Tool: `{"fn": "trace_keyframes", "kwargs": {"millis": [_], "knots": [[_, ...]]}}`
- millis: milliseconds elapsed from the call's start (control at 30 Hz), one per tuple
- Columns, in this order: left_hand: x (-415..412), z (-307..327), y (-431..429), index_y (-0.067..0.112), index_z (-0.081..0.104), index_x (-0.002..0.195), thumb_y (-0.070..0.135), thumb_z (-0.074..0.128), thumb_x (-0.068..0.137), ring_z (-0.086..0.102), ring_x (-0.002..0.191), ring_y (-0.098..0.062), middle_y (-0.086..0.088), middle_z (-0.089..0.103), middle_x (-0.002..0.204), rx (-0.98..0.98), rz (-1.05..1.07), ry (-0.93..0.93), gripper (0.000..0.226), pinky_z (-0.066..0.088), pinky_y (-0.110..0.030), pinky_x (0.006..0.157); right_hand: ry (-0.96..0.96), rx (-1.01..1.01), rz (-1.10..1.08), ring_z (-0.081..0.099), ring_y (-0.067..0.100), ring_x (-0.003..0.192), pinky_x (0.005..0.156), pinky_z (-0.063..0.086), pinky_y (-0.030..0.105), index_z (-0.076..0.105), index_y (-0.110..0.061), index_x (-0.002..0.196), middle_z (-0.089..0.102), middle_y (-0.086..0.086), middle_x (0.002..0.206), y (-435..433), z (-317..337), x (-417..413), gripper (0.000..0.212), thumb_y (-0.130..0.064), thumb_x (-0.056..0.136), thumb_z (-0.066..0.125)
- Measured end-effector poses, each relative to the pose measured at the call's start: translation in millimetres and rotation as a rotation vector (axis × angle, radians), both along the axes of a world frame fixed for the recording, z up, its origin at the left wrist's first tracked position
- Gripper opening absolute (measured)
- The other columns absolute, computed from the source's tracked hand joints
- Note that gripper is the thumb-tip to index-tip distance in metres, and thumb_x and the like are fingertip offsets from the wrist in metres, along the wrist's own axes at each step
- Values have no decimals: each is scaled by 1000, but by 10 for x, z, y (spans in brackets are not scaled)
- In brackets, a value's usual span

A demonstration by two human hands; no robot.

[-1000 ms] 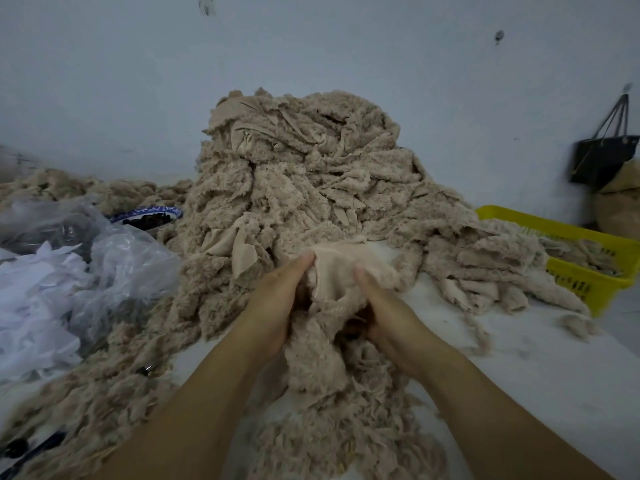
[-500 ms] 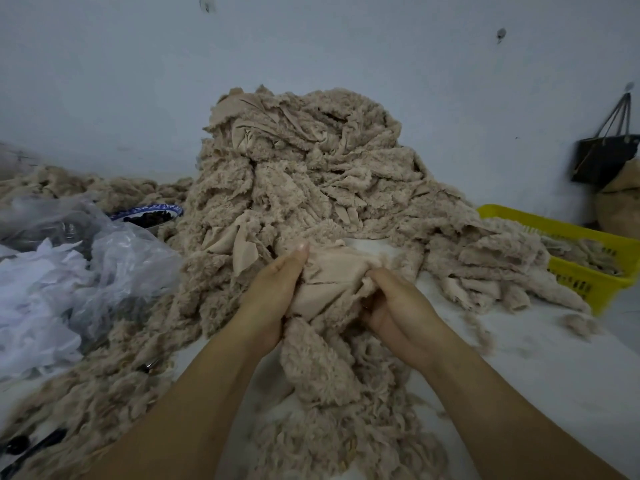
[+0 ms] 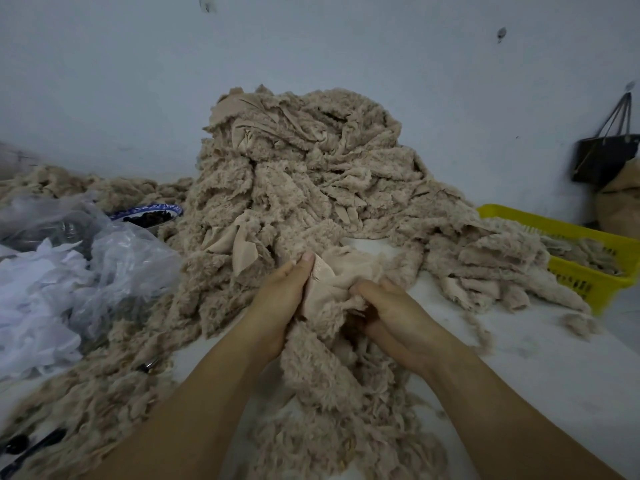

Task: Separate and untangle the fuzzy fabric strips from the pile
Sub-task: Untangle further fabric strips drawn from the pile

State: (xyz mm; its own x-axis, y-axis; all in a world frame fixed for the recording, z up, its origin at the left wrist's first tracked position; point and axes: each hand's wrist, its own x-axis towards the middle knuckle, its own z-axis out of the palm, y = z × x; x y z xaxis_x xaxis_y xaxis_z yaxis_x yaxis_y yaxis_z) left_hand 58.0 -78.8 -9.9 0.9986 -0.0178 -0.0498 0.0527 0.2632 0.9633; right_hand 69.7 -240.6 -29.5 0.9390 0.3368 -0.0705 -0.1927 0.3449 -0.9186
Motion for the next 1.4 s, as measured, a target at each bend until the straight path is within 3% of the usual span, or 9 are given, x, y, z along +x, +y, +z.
{"fn": "trace_keyframes", "kwargs": {"millis": [133,267,400,633,933,1067,1133,1267,1400], "knots": [[-55,-8,-32,35,75,74,48,58,95,71,70,3,19,74,74,129,-49,-86,30,53,-12,55,-106,-58,74,65,20,115,98,52,33,67,-13,123,70,7,121,35,13,-41,30,-26,98,57],[-102,20,-74,19,69,109,58,63,82,73,89,-6,4,78,99,210,-135,-122,48,56,-17,73,-143,-50,-14,66,19,114,102,49,37,70,-12,117,72,7,117,25,19,-38,28,-27,100,54],[-97,7,-73,17,60,93,37,72,88,67,61,6,20,71,64,283,-216,-92,24,47,-9,51,-105,-13,-94,65,25,115,108,44,45,66,-6,120,71,13,117,-4,10,12,42,-35,91,63],[-137,18,-28,24,71,104,42,76,75,73,91,-8,7,77,97,292,-324,-143,34,55,-17,72,76,110,-310,74,24,86,69,59,35,73,-12,101,75,13,101,-150,16,130,31,-37,98,56],[94,-58,203,24,67,110,33,53,102,75,79,-17,2,78,89,-51,353,22,18,60,-30,62,-28,232,-190,56,9,58,54,49,22,74,-18,89,62,0,74,-133,-5,139,23,-19,100,54],[163,-151,239,21,53,85,21,51,98,55,91,-21,-5,58,101,560,520,-222,13,47,-40,81,-96,223,-116,52,9,61,57,47,21,77,-27,69,61,0,75,-103,9,76,44,-11,101,51],[120,-133,163,28,60,109,32,53,99,44,119,-12,4,49,126,835,472,-448,13,37,-33,98,-156,150,-119,52,11,64,60,46,23,76,-26,71,61,1,78,-95,17,55,43,-11,101,50],[6,-121,-51,38,53,129,59,57,91,40,120,14,25,49,125,868,88,-713,43,29,-3,97,-319,-121,-125,70,21,94,82,57,31,74,-13,102,74,11,101,-40,-26,34,26,-11,100,49],[24,-140,-43,21,71,102,29,60,97,57,89,-5,1,63,94,802,109,-712,14,45,-19,77,-224,-270,-150,70,13,89,73,56,29,76,-22,88,75,2,93,-8,-35,22,28,-35,79,52]]}}
